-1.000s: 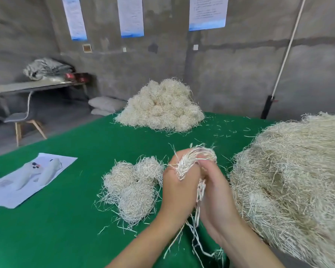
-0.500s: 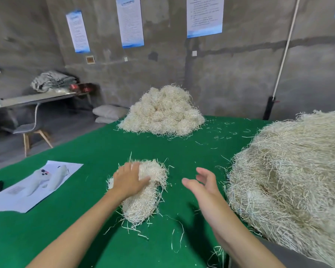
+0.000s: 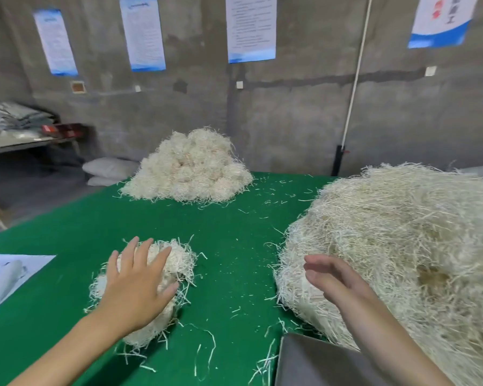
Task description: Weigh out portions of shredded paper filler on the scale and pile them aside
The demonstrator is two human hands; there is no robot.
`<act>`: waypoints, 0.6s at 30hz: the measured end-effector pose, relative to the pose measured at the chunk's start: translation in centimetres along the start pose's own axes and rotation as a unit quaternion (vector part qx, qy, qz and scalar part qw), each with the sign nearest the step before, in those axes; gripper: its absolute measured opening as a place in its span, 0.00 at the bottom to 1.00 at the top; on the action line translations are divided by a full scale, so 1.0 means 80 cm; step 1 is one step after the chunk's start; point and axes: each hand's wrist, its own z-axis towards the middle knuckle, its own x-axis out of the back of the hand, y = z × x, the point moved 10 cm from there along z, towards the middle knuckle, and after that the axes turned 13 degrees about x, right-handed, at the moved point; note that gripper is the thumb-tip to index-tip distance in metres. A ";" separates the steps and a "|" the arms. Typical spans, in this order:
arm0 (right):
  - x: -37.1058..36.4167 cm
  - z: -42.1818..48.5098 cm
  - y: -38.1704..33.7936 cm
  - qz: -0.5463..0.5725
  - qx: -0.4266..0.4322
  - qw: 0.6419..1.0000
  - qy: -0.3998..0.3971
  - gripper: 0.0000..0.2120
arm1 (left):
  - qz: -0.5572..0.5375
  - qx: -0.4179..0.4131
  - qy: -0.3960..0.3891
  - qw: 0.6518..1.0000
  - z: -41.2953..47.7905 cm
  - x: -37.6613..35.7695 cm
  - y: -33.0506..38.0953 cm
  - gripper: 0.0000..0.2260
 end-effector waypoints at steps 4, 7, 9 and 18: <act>0.062 -0.009 -0.024 0.022 0.037 0.999 0.030 0.11 | -0.055 -0.079 -0.010 0.995 -0.034 0.040 0.107 0.34; 0.075 -0.019 -0.035 0.053 0.051 0.997 0.026 0.12 | -0.164 -0.133 -0.044 0.976 -0.057 0.064 0.218 0.33; 0.078 -0.028 -0.030 0.026 0.051 0.997 0.041 0.10 | -0.247 -0.189 -0.070 0.948 -0.078 0.081 0.295 0.33; 0.156 -0.020 -0.017 -0.079 0.079 0.985 0.129 0.09 | -0.265 -0.266 -0.119 0.919 -0.075 0.081 0.425 0.36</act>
